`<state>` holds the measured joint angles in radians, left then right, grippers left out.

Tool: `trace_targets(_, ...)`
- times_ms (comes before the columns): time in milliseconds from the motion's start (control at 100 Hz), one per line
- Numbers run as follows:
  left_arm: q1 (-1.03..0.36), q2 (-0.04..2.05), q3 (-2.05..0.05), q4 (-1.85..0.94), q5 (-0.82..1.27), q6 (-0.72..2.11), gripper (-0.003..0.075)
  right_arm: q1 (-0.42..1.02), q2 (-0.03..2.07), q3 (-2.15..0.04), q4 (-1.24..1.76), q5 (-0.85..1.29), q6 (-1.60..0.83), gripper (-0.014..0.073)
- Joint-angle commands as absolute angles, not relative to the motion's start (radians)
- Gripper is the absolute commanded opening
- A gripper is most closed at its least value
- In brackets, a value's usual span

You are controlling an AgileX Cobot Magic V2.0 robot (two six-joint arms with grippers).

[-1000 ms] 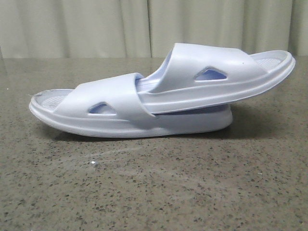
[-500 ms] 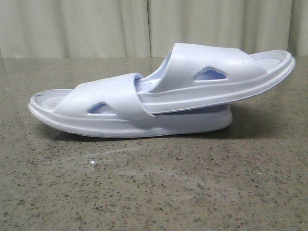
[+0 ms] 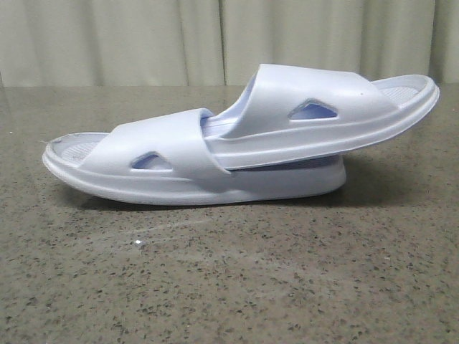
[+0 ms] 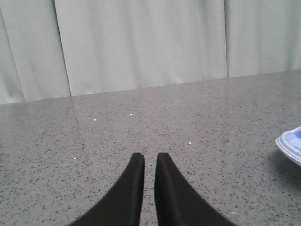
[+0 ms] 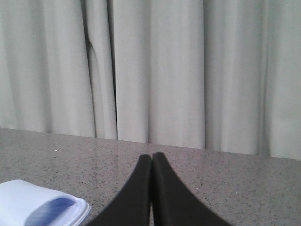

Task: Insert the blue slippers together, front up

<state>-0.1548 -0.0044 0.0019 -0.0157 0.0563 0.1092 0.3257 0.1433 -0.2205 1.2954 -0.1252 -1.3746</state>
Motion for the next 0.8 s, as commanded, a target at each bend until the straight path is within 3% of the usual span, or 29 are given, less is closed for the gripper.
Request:
trace_targets(0, -0.156, -0.034, 0.011, -0.022, -0.024, 0.099, 0.0016, 0.327, 0.154, -0.247, 1.288, -0.148, -1.39, -0.0107)
trace_targets(300, -0.156, -0.034, 0.011, -0.022, -0.024, 0.099, 0.0016, 0.327, 0.154, -0.245, 1.271, -0.117, -1.323, -0.0107)
trace_targets(590, -0.156, -0.034, 0.011, -0.022, -0.024, 0.099, 0.0016, 0.325, 0.154, -0.195, 0.63, -0.122, -0.721, -0.0107)
trace_targets(790, -0.156, -0.034, 0.011, -0.022, -0.024, 0.099, 0.0016, 0.213, 0.154, -0.179, 0.285, -0.096, -0.315, -0.0107)
